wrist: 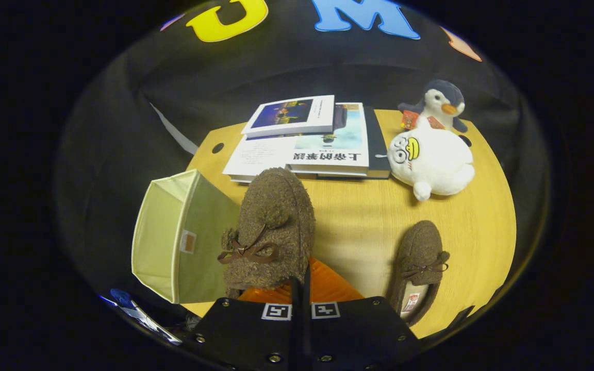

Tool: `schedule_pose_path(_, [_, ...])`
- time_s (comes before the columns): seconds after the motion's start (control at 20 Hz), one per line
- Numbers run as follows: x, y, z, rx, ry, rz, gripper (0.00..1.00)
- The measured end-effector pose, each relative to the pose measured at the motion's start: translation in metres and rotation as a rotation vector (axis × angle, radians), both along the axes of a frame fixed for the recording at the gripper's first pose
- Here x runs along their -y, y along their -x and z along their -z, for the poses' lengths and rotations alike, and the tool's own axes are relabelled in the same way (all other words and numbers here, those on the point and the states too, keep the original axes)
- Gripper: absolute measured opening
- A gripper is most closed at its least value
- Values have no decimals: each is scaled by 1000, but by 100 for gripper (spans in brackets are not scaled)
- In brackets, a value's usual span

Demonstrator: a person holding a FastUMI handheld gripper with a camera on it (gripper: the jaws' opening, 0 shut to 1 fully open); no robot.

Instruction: Open the storage box then place both shoes into the box .Put the left shoe in first, then the right shoe, with the right side of both shoes facing outward in a uniform manner.

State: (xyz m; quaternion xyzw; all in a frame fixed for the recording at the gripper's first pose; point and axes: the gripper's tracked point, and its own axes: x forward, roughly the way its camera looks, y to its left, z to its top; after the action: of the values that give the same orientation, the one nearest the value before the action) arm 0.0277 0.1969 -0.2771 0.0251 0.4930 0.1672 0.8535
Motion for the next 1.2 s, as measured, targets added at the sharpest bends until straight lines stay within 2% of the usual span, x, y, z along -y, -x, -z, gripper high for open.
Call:
schedule_pose_path(0.6, [-135, 6, -50, 18, -36, -209, 0])
schedule_pose_path(1.0, [-215, 14, -29, -18, -26, -300, 0])
schedule_pose_path(1.2, [-239, 17, -3, -48, 31, -332, 0])
